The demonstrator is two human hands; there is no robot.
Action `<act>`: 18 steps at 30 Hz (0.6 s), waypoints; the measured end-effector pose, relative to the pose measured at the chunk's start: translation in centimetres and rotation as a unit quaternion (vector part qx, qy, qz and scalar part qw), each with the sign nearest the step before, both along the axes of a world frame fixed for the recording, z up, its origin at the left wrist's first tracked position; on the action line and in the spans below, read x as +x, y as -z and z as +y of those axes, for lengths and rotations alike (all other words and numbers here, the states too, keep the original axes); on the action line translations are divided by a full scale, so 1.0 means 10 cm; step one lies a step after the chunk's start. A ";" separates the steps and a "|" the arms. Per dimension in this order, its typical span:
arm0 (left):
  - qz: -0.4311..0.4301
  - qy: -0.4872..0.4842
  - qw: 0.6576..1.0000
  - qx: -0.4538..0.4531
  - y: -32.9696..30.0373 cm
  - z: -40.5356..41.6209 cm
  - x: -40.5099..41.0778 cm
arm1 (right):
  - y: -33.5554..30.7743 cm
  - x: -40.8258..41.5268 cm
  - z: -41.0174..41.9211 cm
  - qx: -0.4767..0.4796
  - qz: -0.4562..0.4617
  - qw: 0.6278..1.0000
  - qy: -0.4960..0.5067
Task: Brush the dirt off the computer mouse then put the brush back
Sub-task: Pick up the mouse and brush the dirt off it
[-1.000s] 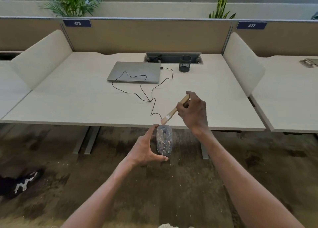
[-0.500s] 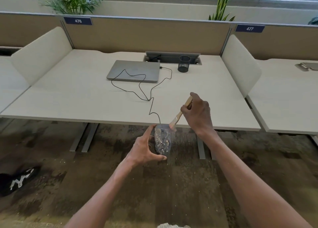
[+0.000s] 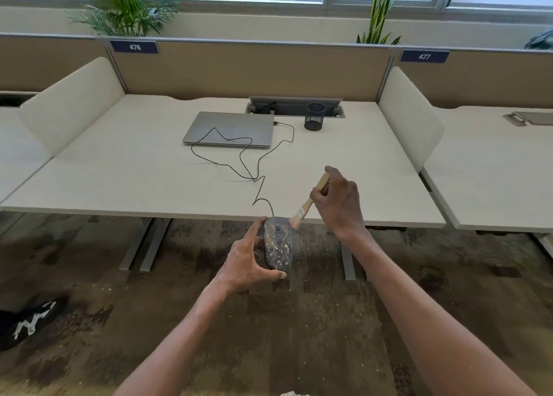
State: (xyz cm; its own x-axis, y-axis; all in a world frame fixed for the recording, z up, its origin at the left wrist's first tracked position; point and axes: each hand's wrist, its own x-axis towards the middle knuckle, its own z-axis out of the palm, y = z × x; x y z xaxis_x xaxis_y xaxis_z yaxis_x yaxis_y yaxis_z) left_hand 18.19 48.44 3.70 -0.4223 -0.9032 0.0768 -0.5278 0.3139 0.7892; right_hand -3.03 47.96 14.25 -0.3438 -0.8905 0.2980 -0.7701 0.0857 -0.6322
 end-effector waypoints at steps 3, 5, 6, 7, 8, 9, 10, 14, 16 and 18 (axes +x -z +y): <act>0.004 -0.001 1.000 0.003 -0.01 0.00 -0.01 | -0.03 -0.04 0.02 -0.010 0.004 1.000 0.005; 0.003 0.004 1.000 0.001 -0.01 0.00 -0.02 | -0.08 -0.01 0.02 -0.044 0.000 0.999 -0.003; 0.002 0.007 1.000 -0.001 -0.01 -0.01 -0.03 | -0.10 0.01 0.02 -0.062 -0.003 0.998 -0.010; 0.003 0.010 1.000 -0.003 -0.01 -0.01 -0.04 | -0.12 0.04 0.01 -0.077 -0.005 0.997 -0.018; 0.003 0.013 1.000 -0.005 -0.01 -0.01 -0.04 | -0.14 0.07 -0.01 -0.087 -0.007 0.996 -0.024; 0.004 0.015 1.000 -0.005 0.00 -0.02 -0.04 | -0.15 0.10 -0.02 -0.091 -0.009 0.995 -0.030; 0.005 0.017 1.000 -0.005 0.00 -0.02 -0.04 | -0.16 0.13 -0.03 -0.091 -0.012 0.995 -0.034; 0.007 0.025 1.000 -0.006 0.00 -0.06 -0.05 | -0.13 0.21 -0.04 -0.079 -0.031 0.995 -0.052; 0.009 0.031 0.999 -0.006 0.00 -0.09 -0.04 | -0.11 0.21 -0.03 -0.064 -0.028 0.996 -0.058; 0.013 0.035 0.999 -0.008 0.00 -0.10 -0.02 | -0.12 0.19 -0.04 -0.054 -0.018 0.996 -0.061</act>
